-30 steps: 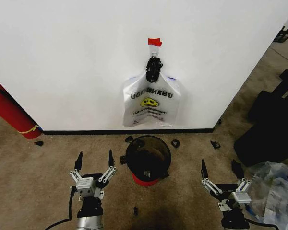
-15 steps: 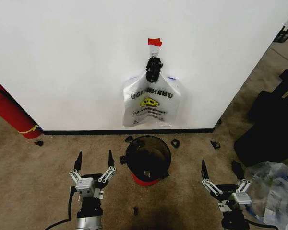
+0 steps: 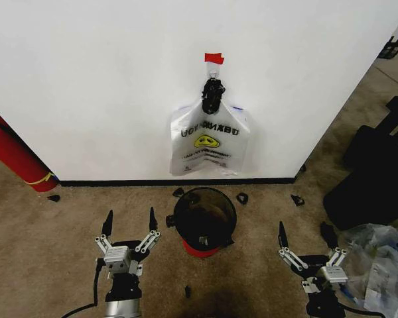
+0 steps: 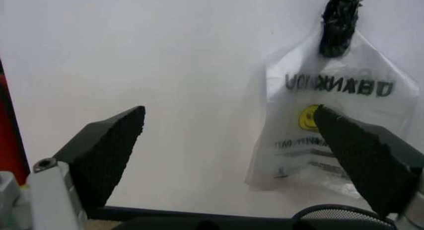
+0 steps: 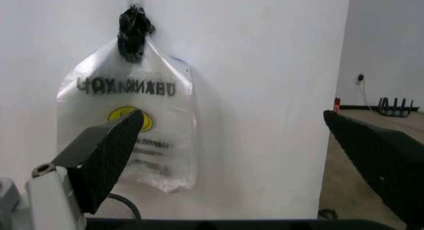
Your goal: Pick up the garbage bag from the wall and place it over the trash bin.
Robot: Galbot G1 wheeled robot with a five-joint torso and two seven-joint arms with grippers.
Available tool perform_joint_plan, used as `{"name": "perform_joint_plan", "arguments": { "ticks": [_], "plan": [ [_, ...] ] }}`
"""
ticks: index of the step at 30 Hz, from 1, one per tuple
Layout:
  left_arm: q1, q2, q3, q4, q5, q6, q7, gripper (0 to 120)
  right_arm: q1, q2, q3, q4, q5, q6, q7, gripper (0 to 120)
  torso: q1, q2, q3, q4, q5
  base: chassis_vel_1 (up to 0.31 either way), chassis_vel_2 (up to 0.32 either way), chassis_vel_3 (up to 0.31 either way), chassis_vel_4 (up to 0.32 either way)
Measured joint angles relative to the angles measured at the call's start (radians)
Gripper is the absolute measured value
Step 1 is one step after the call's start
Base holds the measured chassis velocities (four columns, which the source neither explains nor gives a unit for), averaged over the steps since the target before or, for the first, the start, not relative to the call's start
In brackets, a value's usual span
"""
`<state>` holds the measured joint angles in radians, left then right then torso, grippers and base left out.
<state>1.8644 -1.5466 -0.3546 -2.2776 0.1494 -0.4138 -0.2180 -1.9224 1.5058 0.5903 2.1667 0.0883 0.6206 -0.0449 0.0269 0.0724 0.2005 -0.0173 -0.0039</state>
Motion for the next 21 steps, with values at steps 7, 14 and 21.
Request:
{"name": "perform_joint_plan", "arguments": {
  "ticks": [7,14,21],
  "plan": [
    [0.004,0.005,0.01,-0.018,-0.018,0.031,0.0,100,-0.02,-0.014,-0.032,0.072,0.019,-0.11,0.043,100,0.0,0.0,0.0,0.0,-0.0001,0.0,0.0,0.0,0.0],
    [0.02,0.015,0.015,-0.06,-0.045,0.111,0.01,100,-0.028,-0.027,-0.062,0.16,0.013,-0.316,0.102,100,0.0,0.0,0.0,0.0,-0.0001,0.0,0.0,0.0,0.0],
    [0.018,0.027,0.008,-0.077,-0.05,0.147,0.012,100,-0.02,-0.034,-0.066,0.178,0.015,-0.352,0.098,100,0.0,0.0,0.0,0.0,0.0,0.0,0.0,0.0,0.0]
  ]
}}
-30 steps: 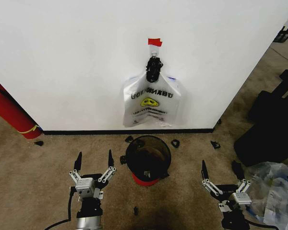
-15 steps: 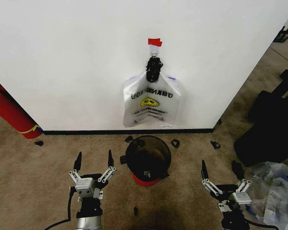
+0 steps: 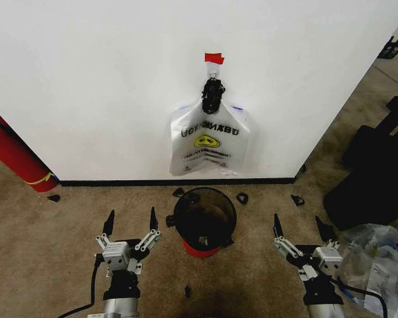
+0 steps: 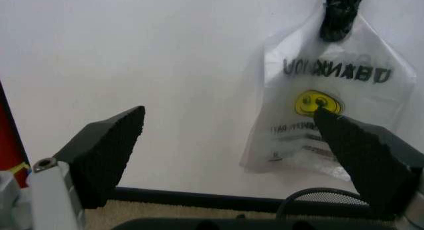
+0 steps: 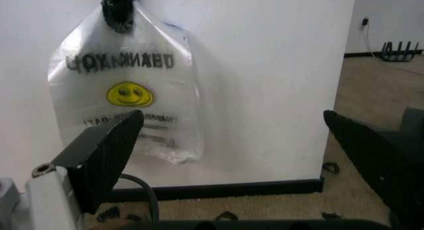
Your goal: Pick up the garbage bag from the wall and place it over the trash bin.
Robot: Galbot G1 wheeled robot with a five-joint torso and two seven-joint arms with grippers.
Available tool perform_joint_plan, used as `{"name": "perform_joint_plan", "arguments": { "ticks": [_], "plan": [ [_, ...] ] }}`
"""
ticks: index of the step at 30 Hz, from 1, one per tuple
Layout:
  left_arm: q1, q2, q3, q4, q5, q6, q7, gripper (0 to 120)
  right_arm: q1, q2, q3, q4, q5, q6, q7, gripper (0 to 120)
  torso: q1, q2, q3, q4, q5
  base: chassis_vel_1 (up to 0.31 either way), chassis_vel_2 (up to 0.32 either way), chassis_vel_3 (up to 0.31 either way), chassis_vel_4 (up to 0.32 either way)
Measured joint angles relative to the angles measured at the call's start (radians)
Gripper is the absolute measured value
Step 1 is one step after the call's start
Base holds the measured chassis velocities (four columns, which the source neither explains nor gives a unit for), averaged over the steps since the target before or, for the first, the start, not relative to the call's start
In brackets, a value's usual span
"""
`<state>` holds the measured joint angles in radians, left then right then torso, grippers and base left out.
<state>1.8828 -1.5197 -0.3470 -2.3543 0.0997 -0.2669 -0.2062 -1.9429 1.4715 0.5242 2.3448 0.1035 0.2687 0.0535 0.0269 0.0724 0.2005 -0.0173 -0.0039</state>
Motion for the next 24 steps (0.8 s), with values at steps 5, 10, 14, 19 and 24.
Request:
{"name": "perform_joint_plan", "arguments": {
  "ticks": [5,10,14,19,24],
  "plan": [
    [-0.013,-0.001,0.003,0.008,-0.001,0.0,0.004,100,0.004,-0.009,0.007,0.0,0.015,-0.01,-0.007,100,0.0,0.0,0.0,0.0,0.0,0.0,0.0,0.0,0.0],
    [-0.024,-0.002,0.003,0.016,-0.002,0.003,0.005,100,0.009,-0.02,0.014,0.011,0.042,-0.043,-0.017,100,0.0,0.0,0.0,0.0,0.0,0.0,0.0,0.0,0.0],
    [-0.026,-0.001,0.002,0.018,-0.002,0.008,0.005,100,0.014,-0.026,0.015,0.017,0.063,-0.072,-0.02,100,0.0,0.0,0.0,0.0,0.0,0.0,0.0,0.0,0.0],
    [-0.023,-0.007,0.002,0.019,-0.002,0.007,0.007,100,0.024,-0.034,0.015,0.019,0.077,-0.09,-0.025,100,0.0,0.0,0.0,0.0,0.0,0.0,0.0,0.0,0.0],
    [-0.021,-0.011,0.002,0.023,0.003,0.003,0.01,100,0.03,-0.038,0.015,0.012,0.079,-0.091,-0.029,100,0.0,0.0,0.0,0.0,0.0,0.0,0.0,0.0,0.0]
  ]
}}
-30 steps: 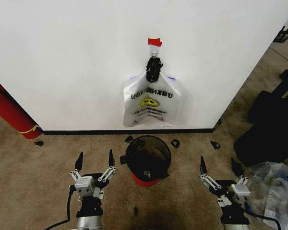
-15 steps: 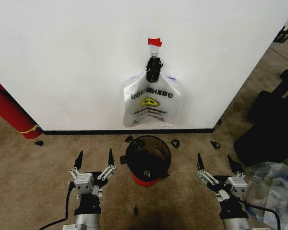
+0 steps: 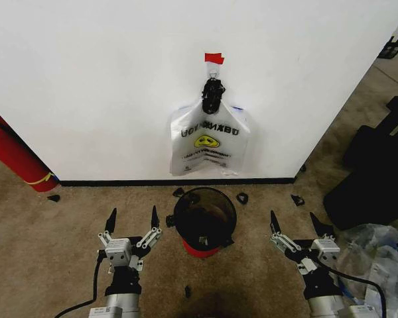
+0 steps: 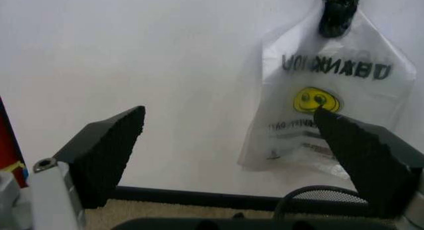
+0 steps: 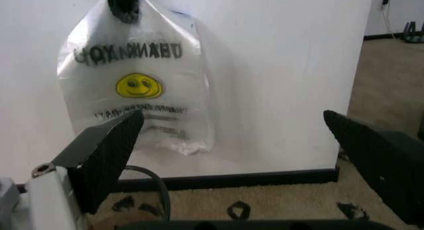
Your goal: Pick up the garbage bag from the wall and place it over the trash bin.
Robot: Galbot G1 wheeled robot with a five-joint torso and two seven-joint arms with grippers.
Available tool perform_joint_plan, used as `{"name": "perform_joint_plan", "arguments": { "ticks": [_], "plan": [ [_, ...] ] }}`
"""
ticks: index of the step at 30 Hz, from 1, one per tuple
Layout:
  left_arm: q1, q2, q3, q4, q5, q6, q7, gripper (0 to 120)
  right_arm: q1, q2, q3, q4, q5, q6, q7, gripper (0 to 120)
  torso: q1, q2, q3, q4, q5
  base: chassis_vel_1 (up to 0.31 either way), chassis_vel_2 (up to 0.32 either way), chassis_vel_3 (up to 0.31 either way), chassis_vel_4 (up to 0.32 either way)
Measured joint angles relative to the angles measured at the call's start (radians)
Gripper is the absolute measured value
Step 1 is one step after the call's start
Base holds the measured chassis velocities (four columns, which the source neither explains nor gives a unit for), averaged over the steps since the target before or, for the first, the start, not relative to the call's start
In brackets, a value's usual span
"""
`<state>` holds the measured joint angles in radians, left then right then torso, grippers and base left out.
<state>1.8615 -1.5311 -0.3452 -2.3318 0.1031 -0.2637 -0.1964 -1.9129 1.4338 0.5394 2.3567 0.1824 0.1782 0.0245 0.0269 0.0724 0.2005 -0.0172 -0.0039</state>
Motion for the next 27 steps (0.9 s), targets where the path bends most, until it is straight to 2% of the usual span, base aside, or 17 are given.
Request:
{"name": "perform_joint_plan", "arguments": {
  "ticks": [14,19,25,27],
  "plan": [
    [0.01,-0.017,0.0,0.005,0.018,-0.021,0.003,99,0.015,-0.025,0.005,-0.012,0.08,-0.017,-0.027,100,0.0,0.0,0.0,0.0,0.0,0.0,0.0,0.0,0.0],
    [0.017,-0.023,0.0,0.005,0.024,-0.028,0.004,99,0.037,-0.05,0.014,-0.013,0.176,-0.056,-0.076,100,0.0,0.0,0.0,-0.0001,0.0,0.0,0.0,0.0,0.0],
    [0.025,-0.018,-0.002,0.004,0.028,-0.034,0.004,99,0.12,-0.094,0.061,-0.044,0.403,-0.154,-0.242,100,0.0,0.0,0.0,0.0001,0.0001,0.0,0.0,0.0,0.0],
    [0.022,-0.013,-0.001,0.004,0.028,-0.034,0.005,99,0.138,-0.096,0.07,-0.052,0.435,-0.166,-0.264,100,0.0,0.0,0.0,0.0,0.0001,0.0,0.0,0.0,0.0]
  ]
}}
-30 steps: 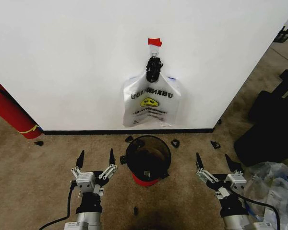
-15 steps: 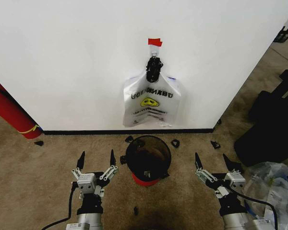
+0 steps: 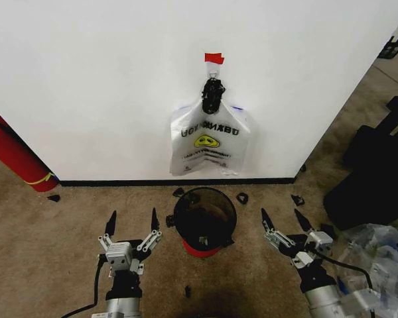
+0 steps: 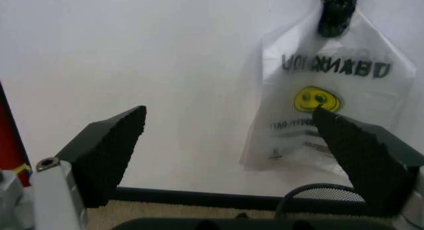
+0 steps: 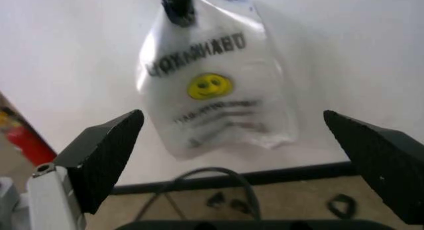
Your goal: Pick up the garbage bag from the wall and place it over the trash bin.
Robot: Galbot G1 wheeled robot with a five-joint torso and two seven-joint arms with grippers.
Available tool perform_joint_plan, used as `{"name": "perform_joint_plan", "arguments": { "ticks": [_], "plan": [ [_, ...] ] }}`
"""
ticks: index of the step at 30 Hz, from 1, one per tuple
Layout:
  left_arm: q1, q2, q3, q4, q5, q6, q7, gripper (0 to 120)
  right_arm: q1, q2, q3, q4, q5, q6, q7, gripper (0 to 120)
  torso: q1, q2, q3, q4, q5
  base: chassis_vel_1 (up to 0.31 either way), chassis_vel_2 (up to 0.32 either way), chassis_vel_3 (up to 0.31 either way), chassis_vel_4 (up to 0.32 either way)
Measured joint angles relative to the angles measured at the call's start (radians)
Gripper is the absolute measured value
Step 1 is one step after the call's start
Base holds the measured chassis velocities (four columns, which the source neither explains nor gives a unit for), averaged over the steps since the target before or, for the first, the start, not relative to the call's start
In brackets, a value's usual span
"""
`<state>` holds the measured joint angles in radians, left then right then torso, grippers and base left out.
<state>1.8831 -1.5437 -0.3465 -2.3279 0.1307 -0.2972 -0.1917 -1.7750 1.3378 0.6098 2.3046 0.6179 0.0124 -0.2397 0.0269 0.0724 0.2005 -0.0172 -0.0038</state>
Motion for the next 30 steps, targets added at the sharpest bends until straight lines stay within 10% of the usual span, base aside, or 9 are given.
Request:
{"name": "perform_joint_plan", "arguments": {
  "ticks": [30],
  "plan": [
    [0.131,-0.06,-0.008,-0.033,0.072,-0.076,-0.011,99,0.716,-0.098,-0.129,-0.504,0.476,-0.233,-0.122,100,0.0,0.0,0.0,0.0,-0.0001,0.0,0.0,0.0,0.0]
  ]
}}
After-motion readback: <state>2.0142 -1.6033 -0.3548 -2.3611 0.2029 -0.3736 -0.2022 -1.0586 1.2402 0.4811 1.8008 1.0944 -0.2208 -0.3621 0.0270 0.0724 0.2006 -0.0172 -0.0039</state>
